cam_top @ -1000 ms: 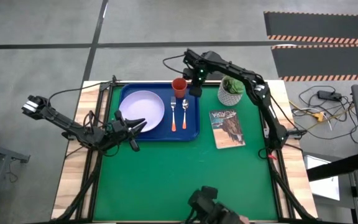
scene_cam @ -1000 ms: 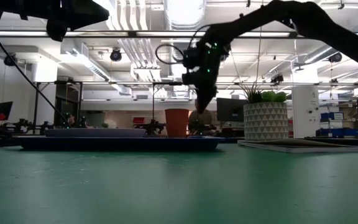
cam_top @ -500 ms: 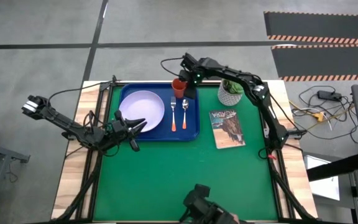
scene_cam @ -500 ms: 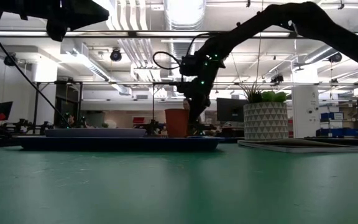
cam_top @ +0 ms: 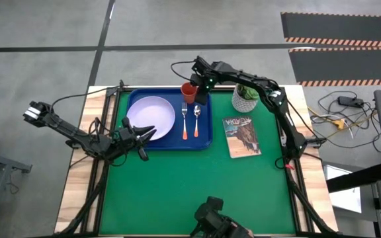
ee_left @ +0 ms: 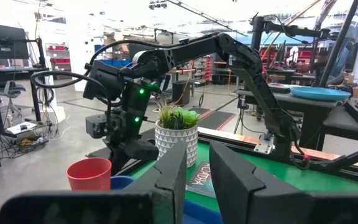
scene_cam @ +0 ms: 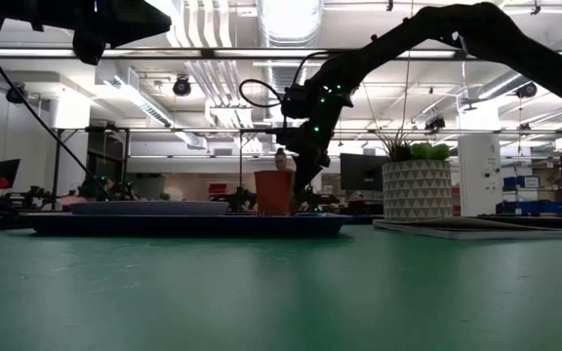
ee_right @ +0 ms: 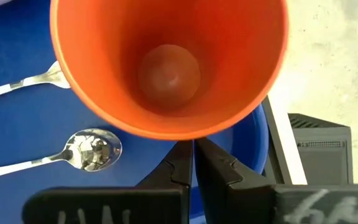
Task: Pick and place plate/cup/fork/spoon on tray
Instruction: Put the orange cup on the blue serving tray to top right of the white plate
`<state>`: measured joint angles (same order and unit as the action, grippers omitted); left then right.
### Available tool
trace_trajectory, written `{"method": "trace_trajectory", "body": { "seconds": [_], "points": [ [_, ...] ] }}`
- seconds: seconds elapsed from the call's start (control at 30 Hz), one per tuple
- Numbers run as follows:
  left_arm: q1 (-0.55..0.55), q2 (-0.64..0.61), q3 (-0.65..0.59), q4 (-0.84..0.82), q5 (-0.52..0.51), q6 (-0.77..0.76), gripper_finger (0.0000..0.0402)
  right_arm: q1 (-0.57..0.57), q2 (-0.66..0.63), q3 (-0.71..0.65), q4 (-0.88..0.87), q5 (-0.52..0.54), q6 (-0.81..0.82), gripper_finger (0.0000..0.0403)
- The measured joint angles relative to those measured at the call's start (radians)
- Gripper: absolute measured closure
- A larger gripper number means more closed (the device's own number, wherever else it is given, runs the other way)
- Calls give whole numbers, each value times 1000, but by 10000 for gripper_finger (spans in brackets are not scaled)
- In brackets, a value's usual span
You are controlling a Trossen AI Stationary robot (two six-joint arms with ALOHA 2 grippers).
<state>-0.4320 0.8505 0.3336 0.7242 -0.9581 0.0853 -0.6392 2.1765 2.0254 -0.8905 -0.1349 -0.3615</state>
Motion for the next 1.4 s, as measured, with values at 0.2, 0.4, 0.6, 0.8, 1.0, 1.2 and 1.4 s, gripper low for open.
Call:
{"method": "trace_trajectory", "body": {
  "seconds": [0.2, 0.4, 0.6, 0.8, 1.0, 1.2, 1.4],
  "points": [
    [0, 0, 0, 0, 0, 0, 346, 4, 0, -14, 38, -4, 13, 394],
    [0, 0, 0, 0, 0, 0, 346, 5, 0, -65, 177, -4, 29, 394],
    [0, 0, 0, 0, 0, 0, 346, 4, 0, -73, 163, -4, 29, 394],
    [0, 0, 0, 0, 0, 0, 346, 6, 0, -110, 280, -4, 39, 394],
    [0, 0, 0, 0, 0, 0, 346, 6, 0, -123, 264, -4, 38, 394],
    [0, 0, 0, 0, -1, 4, 346, 8, 0, -121, 307, -4, 48, 394],
    [1, 0, 0, 0, -1, 2, 346, 14, 11, -123, 386, -4, 65, 394]
  ]
}}
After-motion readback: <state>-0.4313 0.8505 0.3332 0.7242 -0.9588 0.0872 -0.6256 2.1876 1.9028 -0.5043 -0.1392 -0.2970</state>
